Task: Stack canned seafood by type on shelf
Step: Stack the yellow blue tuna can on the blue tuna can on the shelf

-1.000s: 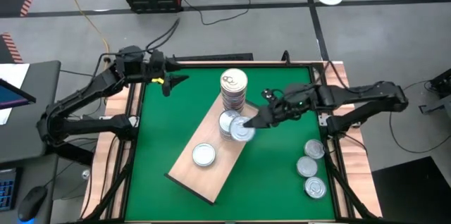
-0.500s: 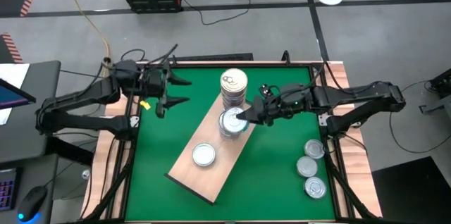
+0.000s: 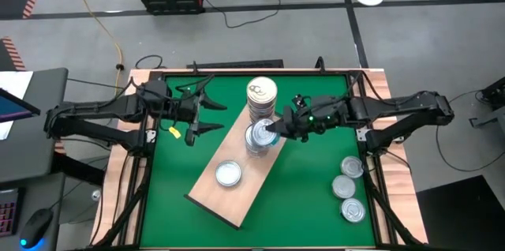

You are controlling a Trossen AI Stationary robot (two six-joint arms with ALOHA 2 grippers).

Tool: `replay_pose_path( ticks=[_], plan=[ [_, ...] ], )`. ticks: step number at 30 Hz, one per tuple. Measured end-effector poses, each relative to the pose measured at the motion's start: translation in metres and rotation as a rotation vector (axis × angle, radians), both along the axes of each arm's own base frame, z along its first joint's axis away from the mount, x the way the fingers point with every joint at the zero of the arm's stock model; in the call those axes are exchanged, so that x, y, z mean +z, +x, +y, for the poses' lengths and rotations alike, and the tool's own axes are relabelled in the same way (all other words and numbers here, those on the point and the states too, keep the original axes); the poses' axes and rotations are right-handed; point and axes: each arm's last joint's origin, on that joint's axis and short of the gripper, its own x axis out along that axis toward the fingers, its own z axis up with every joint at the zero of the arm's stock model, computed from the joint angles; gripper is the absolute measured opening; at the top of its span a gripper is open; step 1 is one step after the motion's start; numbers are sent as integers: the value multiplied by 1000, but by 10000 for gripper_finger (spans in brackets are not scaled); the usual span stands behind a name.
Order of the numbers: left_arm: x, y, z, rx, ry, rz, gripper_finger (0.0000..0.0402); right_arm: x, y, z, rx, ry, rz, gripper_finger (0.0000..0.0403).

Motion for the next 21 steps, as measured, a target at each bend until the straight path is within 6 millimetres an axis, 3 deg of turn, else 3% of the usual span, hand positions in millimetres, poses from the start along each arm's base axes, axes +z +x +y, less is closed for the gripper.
replay_pose_path(
  ticks=[9,21],
  plan=[
    [-1,8,-4,-1,-40,-15,244,-5,9,-1,-23,47,2,250],
    [-3,13,-6,-9,-41,-11,244,-1,12,0,-17,104,-47,255]
  ],
)
